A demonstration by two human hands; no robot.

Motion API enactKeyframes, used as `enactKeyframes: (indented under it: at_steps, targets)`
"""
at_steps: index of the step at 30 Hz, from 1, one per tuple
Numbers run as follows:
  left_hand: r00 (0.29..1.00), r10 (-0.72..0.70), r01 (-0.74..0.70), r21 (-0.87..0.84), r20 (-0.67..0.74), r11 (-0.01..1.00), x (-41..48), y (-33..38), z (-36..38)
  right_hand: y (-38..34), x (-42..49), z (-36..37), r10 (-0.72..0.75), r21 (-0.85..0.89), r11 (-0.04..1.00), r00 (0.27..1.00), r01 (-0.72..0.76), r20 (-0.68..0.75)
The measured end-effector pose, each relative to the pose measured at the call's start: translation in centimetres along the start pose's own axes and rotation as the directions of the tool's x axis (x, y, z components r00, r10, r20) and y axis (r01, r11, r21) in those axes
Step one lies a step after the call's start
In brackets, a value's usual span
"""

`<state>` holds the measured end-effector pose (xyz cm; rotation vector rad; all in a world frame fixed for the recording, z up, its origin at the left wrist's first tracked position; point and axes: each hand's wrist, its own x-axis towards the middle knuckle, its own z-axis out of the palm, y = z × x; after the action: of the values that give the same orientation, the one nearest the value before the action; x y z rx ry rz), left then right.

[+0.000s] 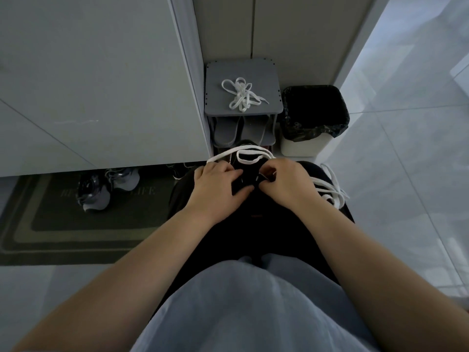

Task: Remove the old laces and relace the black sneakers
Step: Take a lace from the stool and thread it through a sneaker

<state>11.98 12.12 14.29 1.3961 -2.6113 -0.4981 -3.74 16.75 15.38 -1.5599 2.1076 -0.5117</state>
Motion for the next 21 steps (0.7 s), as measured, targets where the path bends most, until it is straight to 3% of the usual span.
enactKeyframes:
  at_steps: [3, 8, 11, 15, 21]
  targets:
    - [0.998, -0.030, 0.027, 0.067, 0.046, 0.997, -0.3, 0.7, 0.1, 0.5, -0.1, 0.0, -0.023, 0.046, 0.999, 1.000, 0.022, 0.007]
    - [0.999, -0.028, 0.029, -0.035, 0.015, 0.999, 1.1, 0.9, -0.2, 0.7, -0.2, 0.2, -0.094, 0.075, 0.993, 0.996, 0.094, 0.004]
    - [0.999, 0.035, -0.032, -0.136, 0.026, 0.990, 1.5, 0.2, -0.8, 0.3, 0.4, -0.1, -0.224, -0.109, 0.967, 0.973, 0.230, 0.060]
    - [0.992, 0.091, -0.073, -0.202, 0.083, 0.977, 1.5, -0.5, -1.7, -0.7, 1.7, -0.9, -0.310, -0.425, 0.841, 0.942, 0.335, 0.129]
    - [0.964, 0.091, -0.089, -0.019, 0.250, 0.996, 2.1, -0.6, -1.3, -1.0, 1.7, -0.5, -0.536, -0.671, 0.543, 0.824, 0.505, 0.186]
